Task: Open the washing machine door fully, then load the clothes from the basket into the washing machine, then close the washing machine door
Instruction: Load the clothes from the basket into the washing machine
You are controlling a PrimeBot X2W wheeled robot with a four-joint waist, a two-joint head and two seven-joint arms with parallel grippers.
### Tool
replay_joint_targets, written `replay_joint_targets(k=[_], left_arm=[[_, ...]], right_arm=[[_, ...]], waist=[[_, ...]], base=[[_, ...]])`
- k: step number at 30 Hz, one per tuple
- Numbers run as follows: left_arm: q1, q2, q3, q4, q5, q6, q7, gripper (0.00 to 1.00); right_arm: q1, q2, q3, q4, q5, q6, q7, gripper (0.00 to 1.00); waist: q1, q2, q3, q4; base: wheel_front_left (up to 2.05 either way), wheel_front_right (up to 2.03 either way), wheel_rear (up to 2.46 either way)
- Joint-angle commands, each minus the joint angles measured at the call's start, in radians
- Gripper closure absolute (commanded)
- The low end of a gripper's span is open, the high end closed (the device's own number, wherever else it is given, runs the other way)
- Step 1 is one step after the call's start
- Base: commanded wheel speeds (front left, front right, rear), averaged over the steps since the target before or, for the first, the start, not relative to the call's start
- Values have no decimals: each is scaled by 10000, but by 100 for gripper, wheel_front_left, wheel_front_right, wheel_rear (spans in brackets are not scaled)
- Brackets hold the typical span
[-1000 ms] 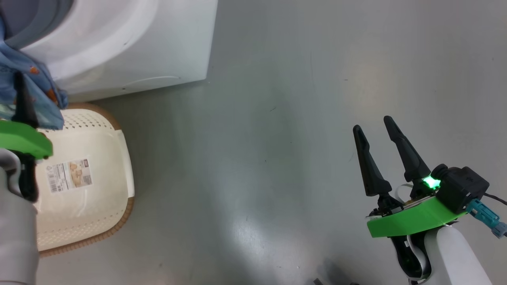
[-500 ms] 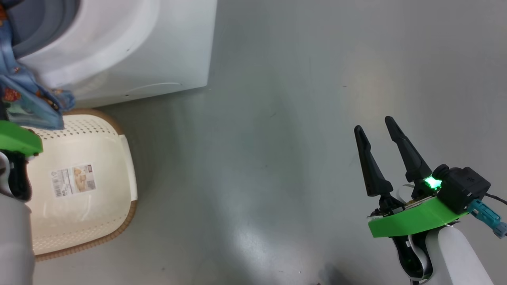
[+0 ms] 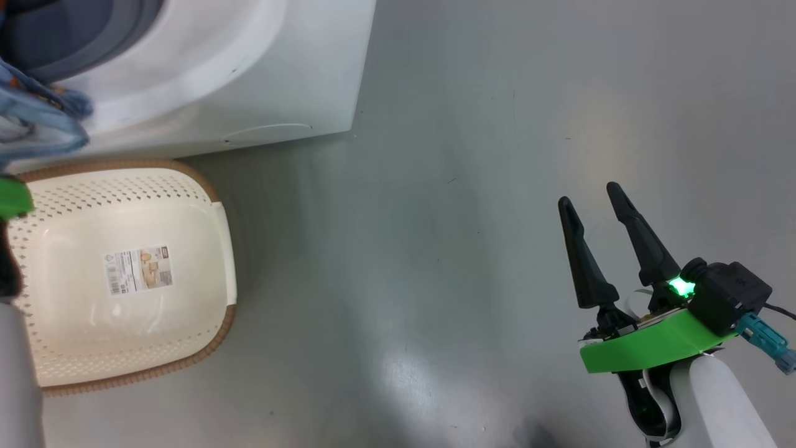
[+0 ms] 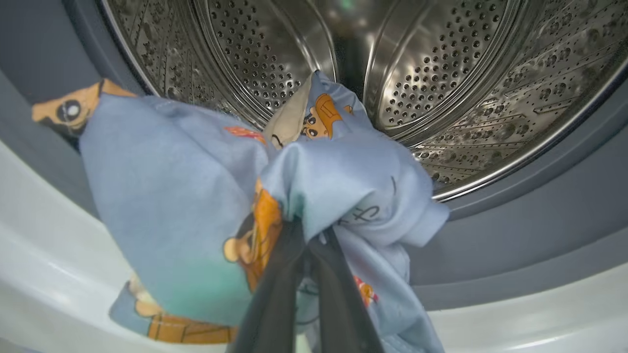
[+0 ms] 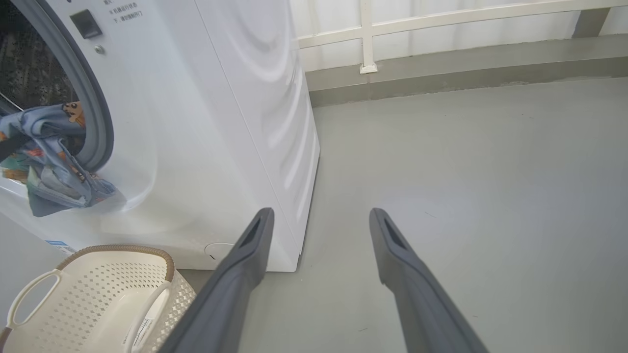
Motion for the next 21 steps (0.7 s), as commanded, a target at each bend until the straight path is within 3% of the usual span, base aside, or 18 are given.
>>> replay_joint_targets(k=[1, 15, 21], left_arm=[[-269, 573, 152, -299, 156, -30, -80, 100], [-3198, 1795, -735, 1937, 884, -31, -80, 100], [-4266, 2179, -1101, 1440, 1530, -29, -80, 100]], right_arm=[[83, -73, 275, -237, -2, 14, -48, 0], [-91, 189, 599, -147, 129, 14, -48, 0], [-231, 298, 722, -148, 182, 14, -48, 0]], waist=[[0, -1, 20, -23], [0, -1, 322, -865], [0, -1, 567, -1227]], base=[[0, 0, 0], [0, 0, 0], [0, 0, 0]])
